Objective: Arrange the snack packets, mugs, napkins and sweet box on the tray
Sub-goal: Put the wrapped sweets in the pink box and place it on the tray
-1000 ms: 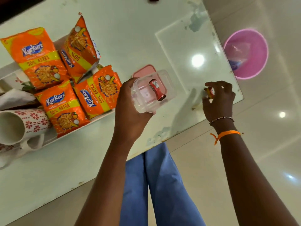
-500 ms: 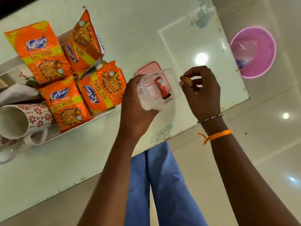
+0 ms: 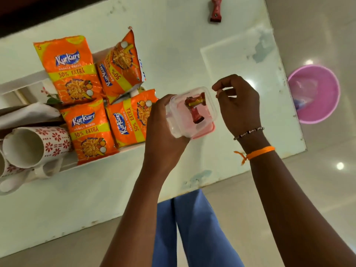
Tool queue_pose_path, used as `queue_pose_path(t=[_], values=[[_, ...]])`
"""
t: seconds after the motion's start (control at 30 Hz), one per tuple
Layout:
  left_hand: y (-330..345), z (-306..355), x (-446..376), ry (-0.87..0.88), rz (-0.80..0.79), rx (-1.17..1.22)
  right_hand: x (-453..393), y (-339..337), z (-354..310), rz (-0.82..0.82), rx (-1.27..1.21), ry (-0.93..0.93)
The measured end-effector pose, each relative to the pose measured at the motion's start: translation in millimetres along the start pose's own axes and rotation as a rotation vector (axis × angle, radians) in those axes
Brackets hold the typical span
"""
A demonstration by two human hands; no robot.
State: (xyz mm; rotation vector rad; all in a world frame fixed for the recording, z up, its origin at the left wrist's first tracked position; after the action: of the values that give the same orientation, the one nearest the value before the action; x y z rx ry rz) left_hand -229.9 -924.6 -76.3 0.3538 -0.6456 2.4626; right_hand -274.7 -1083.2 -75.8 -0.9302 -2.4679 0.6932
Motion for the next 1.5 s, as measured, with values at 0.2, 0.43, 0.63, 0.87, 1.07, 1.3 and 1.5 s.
queue_pose_path(t=[0.2,0.43,0.63,0.87,1.07,1.3,1.5], values=[[-7,9,-17,-0.021,0.061,0.042,-101,24,1,-0.091,0.268,-0.086],[-7,14,-25,0.013,0.102,0.037,-162,54,0,-0.210,0.542,-0.064],[-4,5,-21,-0.039,0.085,0.056,-150,45,10,-0.052,0.624,-0.163],[-3,5,-19,-0.043,0.081,0.064,-88,26,36,0.024,0.443,-0.034],[-2,1,-9,-0.038,0.060,0.054,-17,4,-4,0.146,0.035,-0.045],[-11,3,3,-0.006,0.064,0.056,36,7,-19,0.076,-0.067,-0.090],[-38,2,22,-0.031,0.123,0.048,31,21,23,0.114,0.018,0.142]])
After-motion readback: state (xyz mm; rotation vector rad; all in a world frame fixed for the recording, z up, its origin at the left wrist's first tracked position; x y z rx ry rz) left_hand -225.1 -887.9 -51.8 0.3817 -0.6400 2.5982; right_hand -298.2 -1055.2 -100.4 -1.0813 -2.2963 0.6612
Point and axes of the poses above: each hand's wrist, its own x-axis away from the middle knuckle, its own y-axis out of the palm, z = x × y, the point moved 3 cm from there along -x, towards the middle knuckle, and after that the axes turned 2 degrees about -y, right-handed, at the moved point
